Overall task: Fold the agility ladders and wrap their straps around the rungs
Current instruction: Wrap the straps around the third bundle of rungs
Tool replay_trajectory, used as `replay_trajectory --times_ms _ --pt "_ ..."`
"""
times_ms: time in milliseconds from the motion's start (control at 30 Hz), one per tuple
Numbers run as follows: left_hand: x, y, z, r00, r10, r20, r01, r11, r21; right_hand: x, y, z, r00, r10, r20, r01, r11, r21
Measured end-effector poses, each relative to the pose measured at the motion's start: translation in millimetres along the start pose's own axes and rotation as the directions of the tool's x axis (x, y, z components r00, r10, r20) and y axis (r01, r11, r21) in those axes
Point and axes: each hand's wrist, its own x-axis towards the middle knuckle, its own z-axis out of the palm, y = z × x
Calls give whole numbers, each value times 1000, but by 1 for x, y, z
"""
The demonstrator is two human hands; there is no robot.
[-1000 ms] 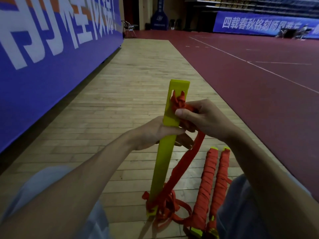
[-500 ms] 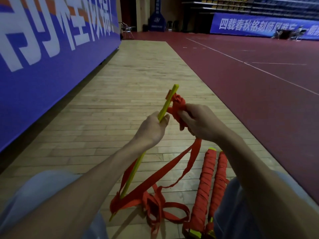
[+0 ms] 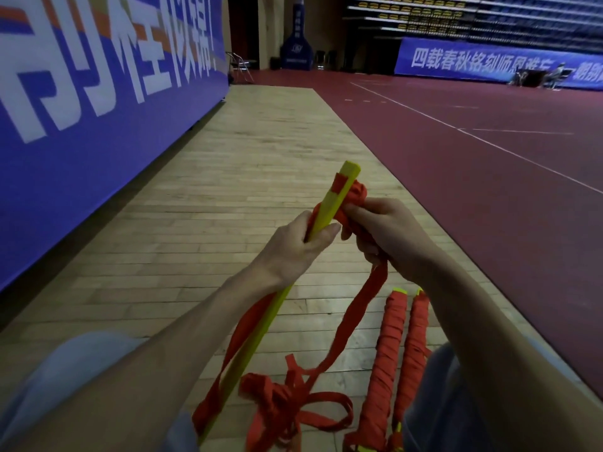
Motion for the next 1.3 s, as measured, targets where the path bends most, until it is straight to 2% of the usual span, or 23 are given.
replay_trajectory --times_ms 100,233,333,533,600,667,733,800,833,900,1033,1133,1167,1233,1300 --pt "-1 7 -6 997 -35 71 49 976 -212 -1 -1 -3 999 50 -13 -49 995 91" --pt "-7 11 -5 993 -47 105 84 920 -383 -2 0 -2 999 50 11 -51 992 112" --pt "-9 8 0 986 -75 152 127 923 -364 -1 1 0 999 31 26 -33 996 77" --pt "0 3 5 991 -133 21 131 921 -368 -1 0 -5 999 13 -32 -10 996 87" --pt "2 -1 7 980 -192 -60 169 947 -272 -2 1 -1 1000 20 -14 -20 1000 1" --pt "1 -7 9 964 -189 -186 187 982 -25 -3 2 7 999 17 38 -14 997 -74" --pt "-5 -9 15 973 -102 -205 157 949 273 -4 4 18 999 13 48 -5 987 -159" --pt "-11 -12 24 994 0 -107 62 814 577 -3 11 32 997 2 -72 -16 982 -190" --pt "-15 -13 27 998 31 -60 18 743 669 -3 15 39 985 -15 -171 -14 986 -169" --pt "-18 -13 28 999 31 -25 -4 704 710 1 22 44 945 -44 -324 -3 990 -144" --pt "-19 -10 27 1000 10 -7 -4 802 597 10 22 38 917 -15 -398 -17 997 -77" --pt "-17 -4 23 990 120 -70 -52 786 616 11 17 27 930 10 -367 19 997 75" --pt "-15 -2 19 989 112 -92 -36 804 594 10 16 24 939 10 -342 40 990 138" --pt "-11 2 12 997 -13 -79 41 932 360 7 11 18 956 -25 -291 97 968 233" --pt "-9 5 9 987 -153 51 153 988 11 5 8 14 967 -80 -243 151 945 289"
